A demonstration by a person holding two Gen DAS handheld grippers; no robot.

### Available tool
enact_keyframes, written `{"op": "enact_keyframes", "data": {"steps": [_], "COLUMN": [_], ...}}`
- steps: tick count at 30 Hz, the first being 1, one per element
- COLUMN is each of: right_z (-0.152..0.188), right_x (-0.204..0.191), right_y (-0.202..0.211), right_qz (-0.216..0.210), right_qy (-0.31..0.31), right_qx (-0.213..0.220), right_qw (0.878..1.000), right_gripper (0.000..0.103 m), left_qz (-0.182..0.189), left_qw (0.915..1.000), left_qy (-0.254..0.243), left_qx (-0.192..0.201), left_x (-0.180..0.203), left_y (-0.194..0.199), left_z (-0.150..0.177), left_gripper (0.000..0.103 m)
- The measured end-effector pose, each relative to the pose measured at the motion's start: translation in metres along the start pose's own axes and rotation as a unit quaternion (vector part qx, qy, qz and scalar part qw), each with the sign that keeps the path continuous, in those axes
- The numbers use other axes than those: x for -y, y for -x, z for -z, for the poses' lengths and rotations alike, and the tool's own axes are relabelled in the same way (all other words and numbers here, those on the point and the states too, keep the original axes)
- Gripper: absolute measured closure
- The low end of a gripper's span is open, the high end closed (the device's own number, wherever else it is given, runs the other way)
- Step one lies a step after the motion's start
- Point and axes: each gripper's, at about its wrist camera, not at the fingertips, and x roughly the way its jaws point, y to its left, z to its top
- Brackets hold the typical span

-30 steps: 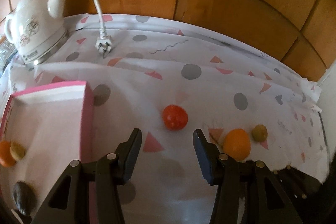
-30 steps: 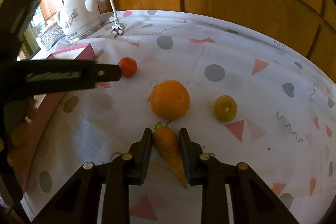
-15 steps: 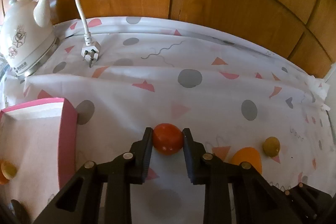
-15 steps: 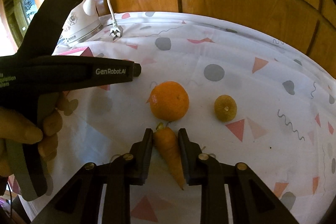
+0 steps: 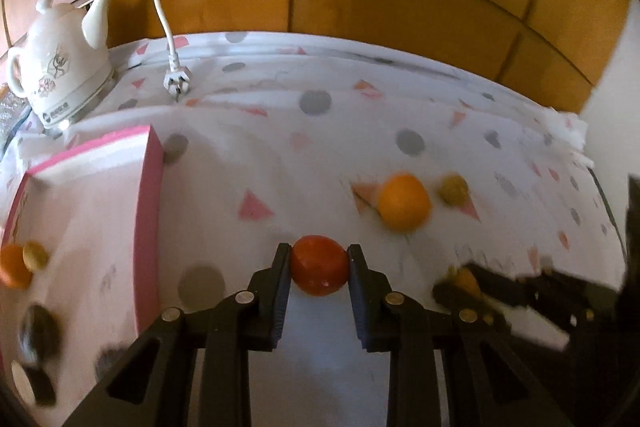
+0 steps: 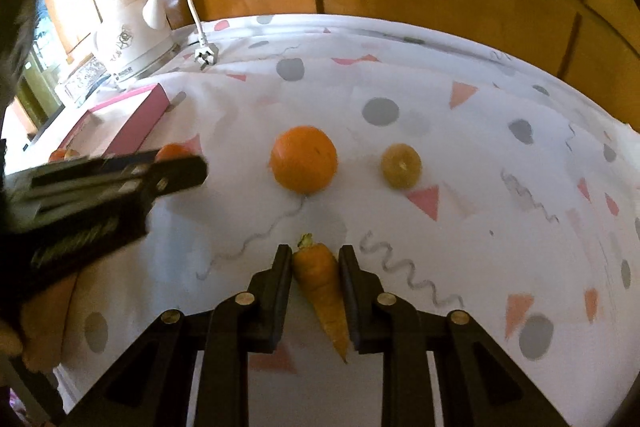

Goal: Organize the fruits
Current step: 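Carry the carrot toward the tray with the right tool while the left tool carries the tomato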

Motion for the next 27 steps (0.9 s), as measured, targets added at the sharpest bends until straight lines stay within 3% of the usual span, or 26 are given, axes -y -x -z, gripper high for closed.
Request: {"op": "enact_keyframes", "data": {"steps": [9, 11, 22, 27], "right_z": [0.03, 0.036, 0.048, 0.054], "right_x": [0.011, 0.011, 0.011, 0.003], "right_y": [0.024, 0.029, 0.031, 0.032], "right_qz": [-0.002, -0.005, -0.012, 0.011], "right_qy": [-0.037, -0.04, -0.035, -0.013], "right_qx": [-0.028, -0.029, 0.019, 0.037], "right_qw": [0.999, 0.999, 0.999, 0.999], "right_gripper": [0.079, 0.079, 0.078, 0.078], "left_qz": [0.024, 0.019, 0.015, 0.02], "left_qw": [0.999, 0.9986, 0.9969, 0.997], "left_qy": [-0.035, -0.049, -0.066, -0.062], "left_qx": [-0.011, 0.008, 0.04, 0.042], "left_x": [0.022, 0.026, 0.028, 0.027], "left_y": [0.018, 0.02, 0.016, 0.016], "left_z": [0.057, 0.063, 0.07, 0.071], "left_gripper": [0.076, 0.076, 0.075, 0.075]}}
